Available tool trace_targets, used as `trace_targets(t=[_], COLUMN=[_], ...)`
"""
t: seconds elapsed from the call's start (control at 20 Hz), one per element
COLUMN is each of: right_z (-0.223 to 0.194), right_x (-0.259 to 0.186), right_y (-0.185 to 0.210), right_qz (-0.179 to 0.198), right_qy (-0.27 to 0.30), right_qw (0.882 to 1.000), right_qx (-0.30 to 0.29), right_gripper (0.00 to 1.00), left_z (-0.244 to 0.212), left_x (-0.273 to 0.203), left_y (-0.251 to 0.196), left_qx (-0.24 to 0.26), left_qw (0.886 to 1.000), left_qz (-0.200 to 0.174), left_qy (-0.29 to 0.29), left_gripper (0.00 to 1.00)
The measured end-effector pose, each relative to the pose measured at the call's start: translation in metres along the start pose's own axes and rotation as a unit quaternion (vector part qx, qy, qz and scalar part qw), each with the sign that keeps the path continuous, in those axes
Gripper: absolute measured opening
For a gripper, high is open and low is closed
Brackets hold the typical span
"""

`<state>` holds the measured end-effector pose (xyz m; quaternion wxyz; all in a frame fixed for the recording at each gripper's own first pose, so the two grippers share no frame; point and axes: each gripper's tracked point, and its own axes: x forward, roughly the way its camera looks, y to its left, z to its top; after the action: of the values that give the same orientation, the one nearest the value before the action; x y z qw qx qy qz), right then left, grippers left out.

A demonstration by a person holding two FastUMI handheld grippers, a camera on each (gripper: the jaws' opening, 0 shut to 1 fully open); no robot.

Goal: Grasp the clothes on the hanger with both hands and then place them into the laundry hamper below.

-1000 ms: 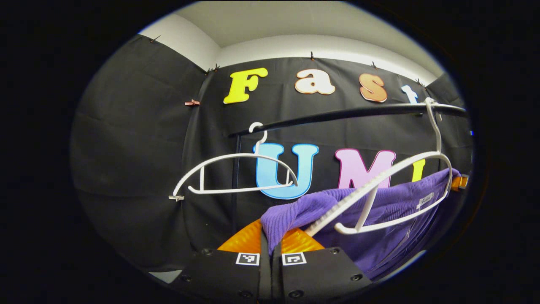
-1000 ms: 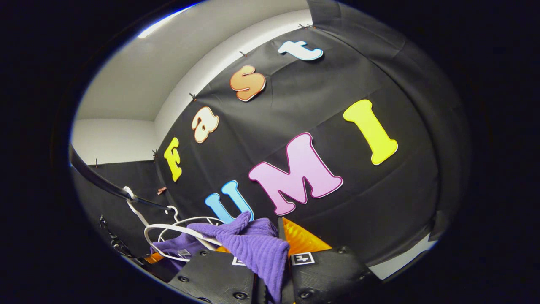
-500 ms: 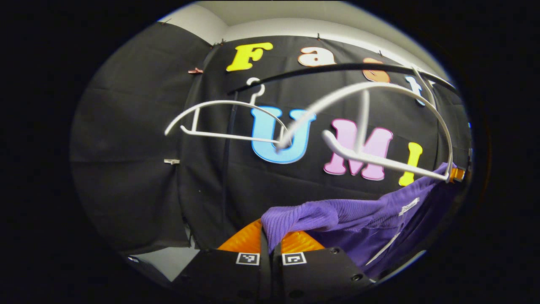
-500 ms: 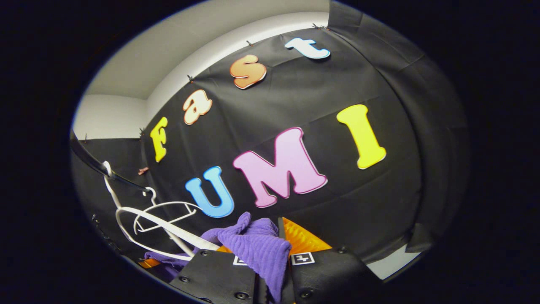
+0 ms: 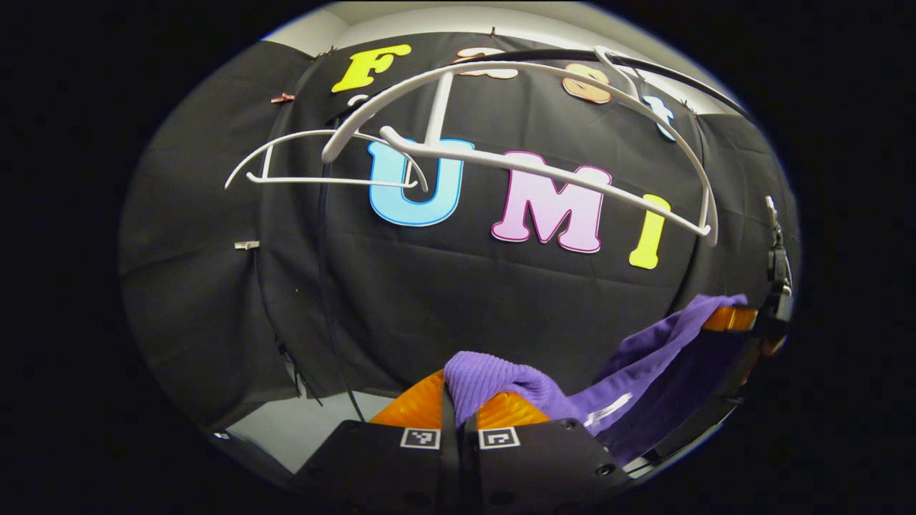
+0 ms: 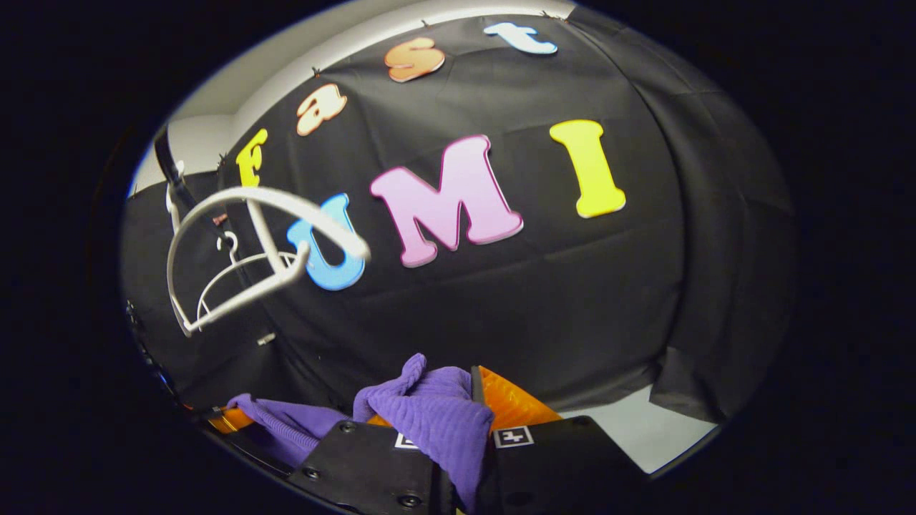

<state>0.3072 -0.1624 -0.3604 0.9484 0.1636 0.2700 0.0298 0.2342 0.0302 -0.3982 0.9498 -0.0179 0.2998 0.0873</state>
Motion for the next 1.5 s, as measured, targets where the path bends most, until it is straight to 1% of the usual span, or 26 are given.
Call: trace_targets(t=[0.1, 0.2, 0.3, 0.4, 0.55, 0.65, 0.75, 0.85, 0.9, 0.95, 1.05, 1.15, 1.25, 1.35, 1.45, 1.5], right_z=[-0.03, -0.055, -0.075, -0.097, -0.123, -0.136, -0.147, -0.163, -0.172, -0.183, -0.205, -0.225, -0.242, -0.25, -0.255, -0.257], right_x=[-0.003, -0.004, -0.009, -0.017, -0.034, -0.045, -0.056, -0.057, -0.055, -0.053, -0.059, -0.065, -0.068, -0.07, -0.069, -0.066], right_y=[0.02, 0.036, 0.065, 0.103, 0.144, 0.16, 0.163, 0.156, 0.15, 0.142, 0.129, 0.119, 0.112, 0.105, 0.098, 0.094], right_qz=[0.02, 0.034, 0.067, 0.11, 0.154, 0.174, 0.184, 0.167, 0.154, 0.138, 0.114, 0.097, 0.083, 0.07, 0.056, 0.05], right_qy=[0.034, 0.064, 0.092, 0.122, 0.159, 0.18, 0.199, 0.229, 0.248, 0.267, 0.298, 0.33, 0.356, 0.37, 0.378, 0.38], right_qw=[0.999, 0.997, 0.993, 0.986, 0.975, 0.968, 0.963, 0.959, 0.956, 0.954, 0.947, 0.938, 0.93, 0.926, 0.923, 0.923], right_qx=[0.0, -0.017, -0.01, -0.001, -0.011, -0.018, -0.014, -0.013, -0.013, -0.017, -0.026, -0.027, -0.034, -0.04, -0.041, -0.04], right_gripper=[0.2, 0.21, 0.21, 0.2, 0.21, 0.21, 0.21, 0.21, 0.21, 0.22, 0.22, 0.22, 0.22, 0.22, 0.22, 0.22], left_z=[-0.015, -0.031, -0.036, -0.044, -0.057, -0.059, -0.056, -0.067, -0.078, -0.092, -0.114, -0.138, -0.152, -0.174, -0.187, -0.19], left_x=[-0.007, -0.014, -0.018, -0.024, -0.032, -0.038, -0.042, -0.044, -0.043, -0.043, -0.042, -0.04, -0.039, -0.039, -0.039, -0.039], left_y=[-0.005, -0.01, -0.014, -0.014, -0.011, -0.01, -0.012, -0.014, -0.012, -0.009, -0.015, -0.022, -0.029, -0.035, -0.031, -0.029], left_qx=[0.007, 0.001, -0.013, -0.021, -0.022, -0.026, -0.026, -0.023, -0.02, -0.018, -0.023, -0.029, -0.039, -0.062, -0.065, -0.068], left_qw=[1.0, 0.999, 0.999, 0.998, 0.997, 0.996, 0.997, 0.995, 0.992, 0.989, 0.982, 0.973, 0.959, 0.947, 0.936, 0.934], left_qz=[-0.006, -0.012, -0.017, -0.019, -0.017, -0.017, -0.021, -0.023, -0.013, -0.005, -0.006, -0.009, -0.008, -0.007, 0.001, 0.005], left_qy=[0.021, 0.036, 0.044, 0.052, 0.071, 0.078, 0.076, 0.099, 0.122, 0.143, 0.185, 0.231, 0.28, 0.316, 0.345, 0.349], left_gripper=[0.05, 0.05, 0.05, 0.05, 0.05, 0.05, 0.05, 0.05, 0.05, 0.05, 0.05, 0.05, 0.05, 0.06, 0.05, 0.05])
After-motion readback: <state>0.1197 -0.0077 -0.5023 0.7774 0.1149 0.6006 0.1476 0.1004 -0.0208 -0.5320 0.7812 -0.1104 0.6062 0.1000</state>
